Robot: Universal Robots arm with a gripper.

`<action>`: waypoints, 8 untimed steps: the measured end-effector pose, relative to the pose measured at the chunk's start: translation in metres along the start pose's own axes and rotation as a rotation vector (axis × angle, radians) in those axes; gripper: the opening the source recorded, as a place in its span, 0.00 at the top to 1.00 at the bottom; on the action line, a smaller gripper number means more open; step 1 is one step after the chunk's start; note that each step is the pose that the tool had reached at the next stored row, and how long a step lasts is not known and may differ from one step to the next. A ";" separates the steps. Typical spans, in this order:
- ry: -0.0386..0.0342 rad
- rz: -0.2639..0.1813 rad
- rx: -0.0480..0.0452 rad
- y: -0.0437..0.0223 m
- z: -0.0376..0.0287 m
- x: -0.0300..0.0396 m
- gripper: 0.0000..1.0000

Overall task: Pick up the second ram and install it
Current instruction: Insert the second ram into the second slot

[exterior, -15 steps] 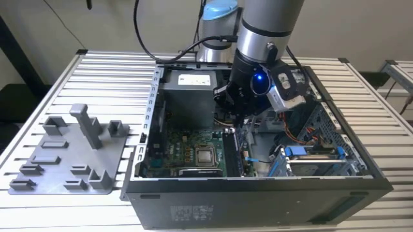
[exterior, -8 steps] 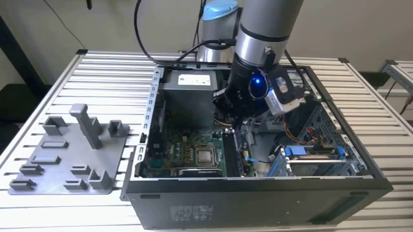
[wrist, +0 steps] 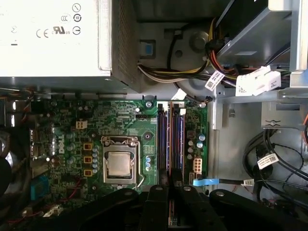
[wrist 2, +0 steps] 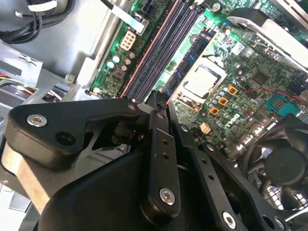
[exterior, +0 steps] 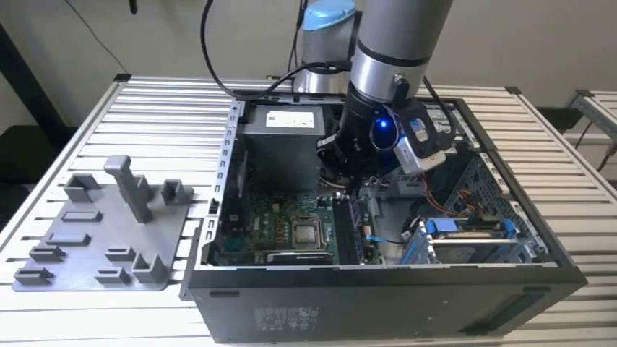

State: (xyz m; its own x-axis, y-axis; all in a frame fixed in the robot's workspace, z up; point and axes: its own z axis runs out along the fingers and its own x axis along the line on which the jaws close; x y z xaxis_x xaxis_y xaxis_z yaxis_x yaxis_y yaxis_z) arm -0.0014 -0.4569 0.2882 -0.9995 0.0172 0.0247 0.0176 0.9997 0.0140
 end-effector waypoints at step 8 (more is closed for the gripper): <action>-0.0001 0.000 -0.0003 0.0000 0.0007 0.0000 0.86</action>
State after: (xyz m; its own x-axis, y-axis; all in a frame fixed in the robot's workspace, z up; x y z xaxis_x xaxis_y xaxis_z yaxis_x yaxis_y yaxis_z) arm -0.0014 -0.4568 0.2875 -0.9995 0.0172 0.0246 0.0176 0.9997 0.0143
